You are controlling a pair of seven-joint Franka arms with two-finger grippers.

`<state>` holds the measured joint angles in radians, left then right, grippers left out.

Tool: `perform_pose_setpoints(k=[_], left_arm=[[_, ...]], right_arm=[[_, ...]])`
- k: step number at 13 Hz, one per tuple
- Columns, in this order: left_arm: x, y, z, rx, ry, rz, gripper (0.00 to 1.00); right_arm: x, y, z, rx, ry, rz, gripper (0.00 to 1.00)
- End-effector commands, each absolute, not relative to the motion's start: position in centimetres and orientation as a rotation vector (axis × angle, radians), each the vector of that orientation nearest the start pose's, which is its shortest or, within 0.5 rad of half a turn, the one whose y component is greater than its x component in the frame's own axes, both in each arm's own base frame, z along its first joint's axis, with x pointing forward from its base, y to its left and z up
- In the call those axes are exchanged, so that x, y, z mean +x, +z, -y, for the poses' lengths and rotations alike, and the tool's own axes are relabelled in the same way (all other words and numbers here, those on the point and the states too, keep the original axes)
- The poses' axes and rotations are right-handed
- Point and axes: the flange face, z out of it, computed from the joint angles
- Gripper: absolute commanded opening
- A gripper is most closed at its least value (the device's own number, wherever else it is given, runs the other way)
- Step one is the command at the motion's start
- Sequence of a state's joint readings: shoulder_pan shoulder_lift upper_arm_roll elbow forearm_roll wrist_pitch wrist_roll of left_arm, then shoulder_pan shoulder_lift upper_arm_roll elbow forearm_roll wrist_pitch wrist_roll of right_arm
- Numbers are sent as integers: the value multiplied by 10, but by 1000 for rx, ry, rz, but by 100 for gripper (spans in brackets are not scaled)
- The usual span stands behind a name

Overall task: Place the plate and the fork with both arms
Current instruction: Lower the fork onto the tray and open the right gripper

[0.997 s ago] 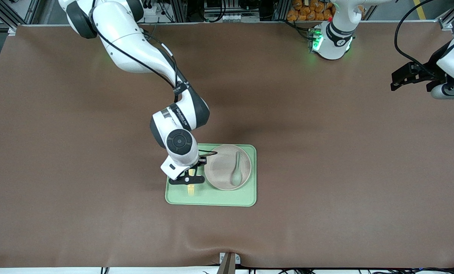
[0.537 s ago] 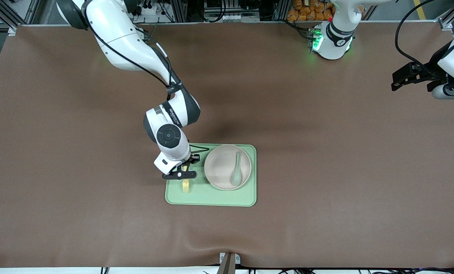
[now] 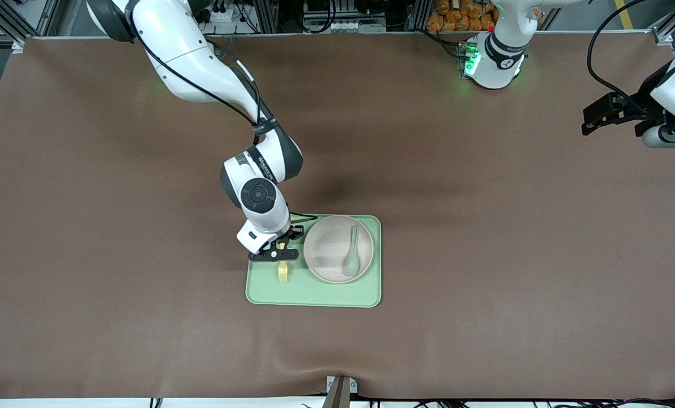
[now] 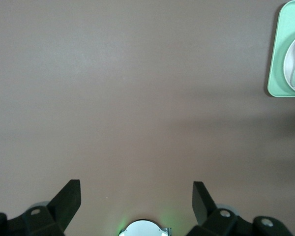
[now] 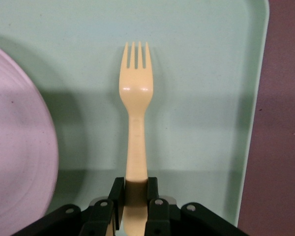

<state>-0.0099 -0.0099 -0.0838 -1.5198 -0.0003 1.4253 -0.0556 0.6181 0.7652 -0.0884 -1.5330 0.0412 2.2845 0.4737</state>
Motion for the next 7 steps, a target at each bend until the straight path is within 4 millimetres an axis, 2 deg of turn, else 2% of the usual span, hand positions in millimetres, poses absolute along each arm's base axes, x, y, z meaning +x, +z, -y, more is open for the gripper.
perform_pose_setpoints(k=[1, 7], left_arm=[[532, 647, 51, -3131, 108, -64, 100], [532, 647, 50, -3131, 108, -62, 100]], right_arm=[[600, 201, -365, -3170, -12, 62, 3], [600, 196, -367, -3169, -19, 68, 8]])
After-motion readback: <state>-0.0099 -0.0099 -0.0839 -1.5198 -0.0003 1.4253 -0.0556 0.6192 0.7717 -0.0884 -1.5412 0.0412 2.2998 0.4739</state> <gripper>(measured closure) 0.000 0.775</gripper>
